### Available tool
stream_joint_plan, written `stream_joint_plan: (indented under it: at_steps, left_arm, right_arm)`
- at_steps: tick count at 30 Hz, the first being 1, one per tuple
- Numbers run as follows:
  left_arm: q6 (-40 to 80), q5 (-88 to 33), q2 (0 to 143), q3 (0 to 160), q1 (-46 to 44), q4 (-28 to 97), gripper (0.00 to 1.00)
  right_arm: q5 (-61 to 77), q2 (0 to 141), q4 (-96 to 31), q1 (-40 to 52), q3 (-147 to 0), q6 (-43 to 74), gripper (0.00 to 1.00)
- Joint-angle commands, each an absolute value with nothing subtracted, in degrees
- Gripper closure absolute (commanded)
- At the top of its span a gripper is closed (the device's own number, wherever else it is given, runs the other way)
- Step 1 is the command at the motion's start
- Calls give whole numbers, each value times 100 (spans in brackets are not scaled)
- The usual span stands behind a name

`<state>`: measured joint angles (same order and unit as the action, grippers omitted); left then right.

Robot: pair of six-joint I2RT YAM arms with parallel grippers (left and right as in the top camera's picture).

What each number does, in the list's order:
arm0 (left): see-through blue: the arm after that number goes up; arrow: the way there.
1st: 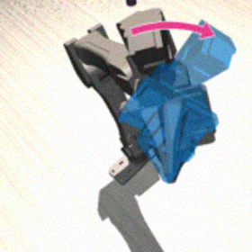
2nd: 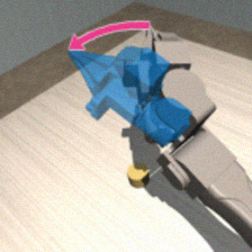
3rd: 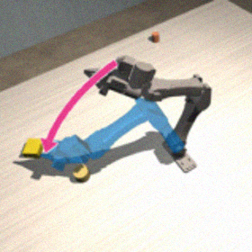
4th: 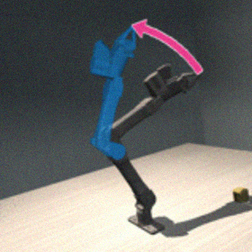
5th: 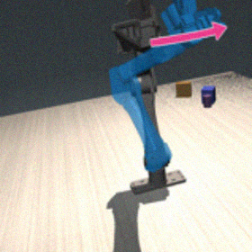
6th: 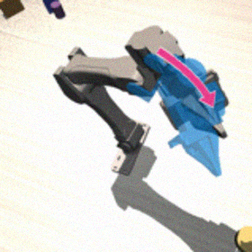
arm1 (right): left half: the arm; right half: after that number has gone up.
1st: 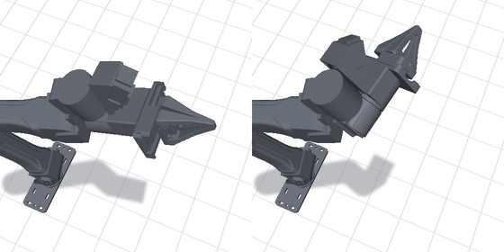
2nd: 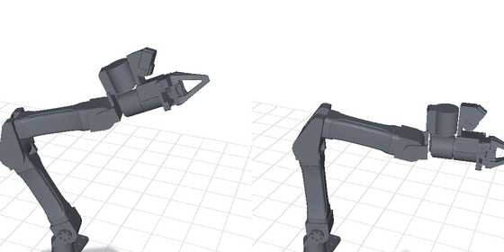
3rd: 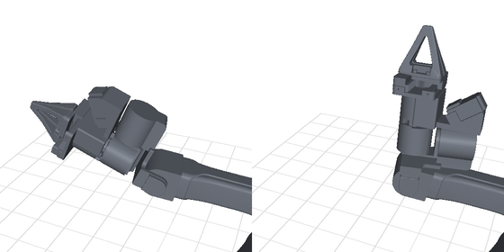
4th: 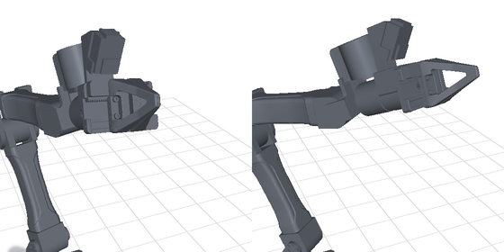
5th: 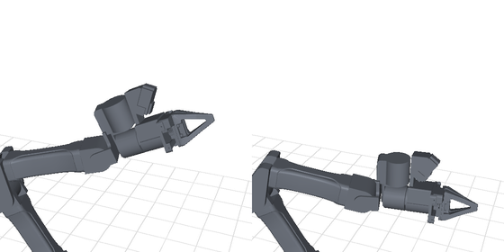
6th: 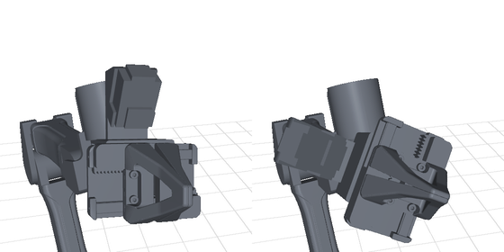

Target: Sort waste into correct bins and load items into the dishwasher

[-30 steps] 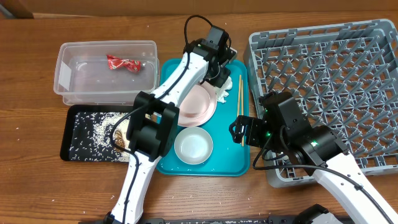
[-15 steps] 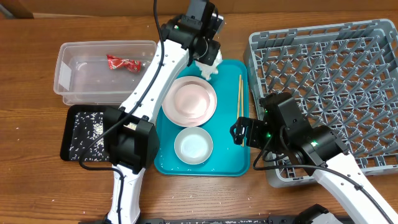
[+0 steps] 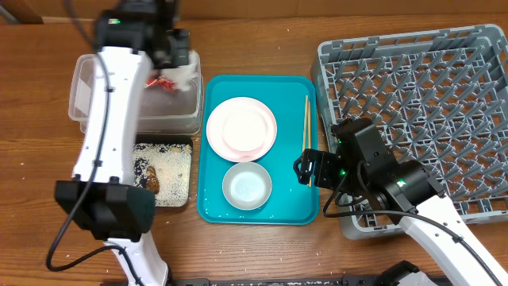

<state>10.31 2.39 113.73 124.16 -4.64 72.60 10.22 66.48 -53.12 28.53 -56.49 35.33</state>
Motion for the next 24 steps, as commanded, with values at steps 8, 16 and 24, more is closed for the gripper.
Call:
stream_joint_plan:
  at_steps: [8,16,24]
  left_arm:
    - [1164,276,11402,12280,-233,7706,5]
    - [1057,86,10954,12280,-692,8527,12]
    - [1039,108,10884,12075,-1704,9323,25]
  right_arm:
    - [989,6543,-5249,2832,-5782,3516,0]
    - [947,6543,-5260,2832,-5780,3516,0]
    - [744,6543,-5343,2832,-5780,3516,0]
